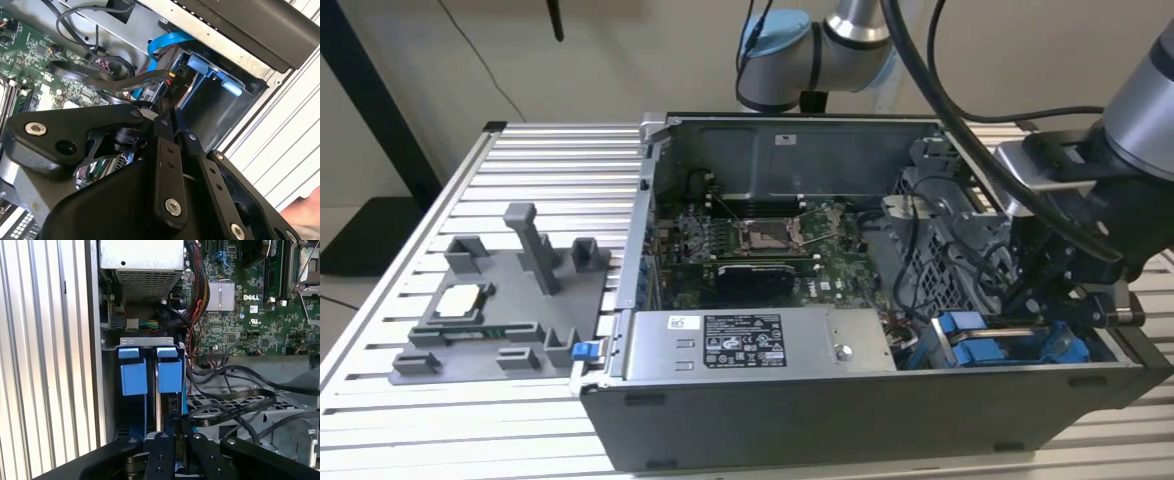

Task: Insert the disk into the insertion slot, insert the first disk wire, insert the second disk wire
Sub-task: 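Insert the second disk wire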

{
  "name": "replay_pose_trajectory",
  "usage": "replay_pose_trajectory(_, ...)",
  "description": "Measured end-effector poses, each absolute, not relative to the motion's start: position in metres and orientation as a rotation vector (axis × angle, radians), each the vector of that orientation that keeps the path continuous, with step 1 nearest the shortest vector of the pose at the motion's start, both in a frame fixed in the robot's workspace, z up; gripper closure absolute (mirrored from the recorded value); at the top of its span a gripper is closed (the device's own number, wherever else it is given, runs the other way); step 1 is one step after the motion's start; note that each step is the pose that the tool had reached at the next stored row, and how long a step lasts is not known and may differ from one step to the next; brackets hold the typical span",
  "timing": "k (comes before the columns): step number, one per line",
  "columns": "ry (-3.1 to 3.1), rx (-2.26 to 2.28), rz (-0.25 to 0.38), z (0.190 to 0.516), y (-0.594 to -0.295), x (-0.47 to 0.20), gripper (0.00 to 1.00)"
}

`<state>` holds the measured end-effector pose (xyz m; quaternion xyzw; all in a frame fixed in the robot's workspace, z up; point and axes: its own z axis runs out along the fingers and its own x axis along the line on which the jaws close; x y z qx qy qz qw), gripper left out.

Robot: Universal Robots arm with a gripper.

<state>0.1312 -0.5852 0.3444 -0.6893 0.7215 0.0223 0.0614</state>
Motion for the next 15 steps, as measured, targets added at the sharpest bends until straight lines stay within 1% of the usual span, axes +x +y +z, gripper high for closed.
replay_pose_trajectory(15, 2.177, -2.081, 0.058, 0.3425, -0.5836, 0.1315, 1.0)
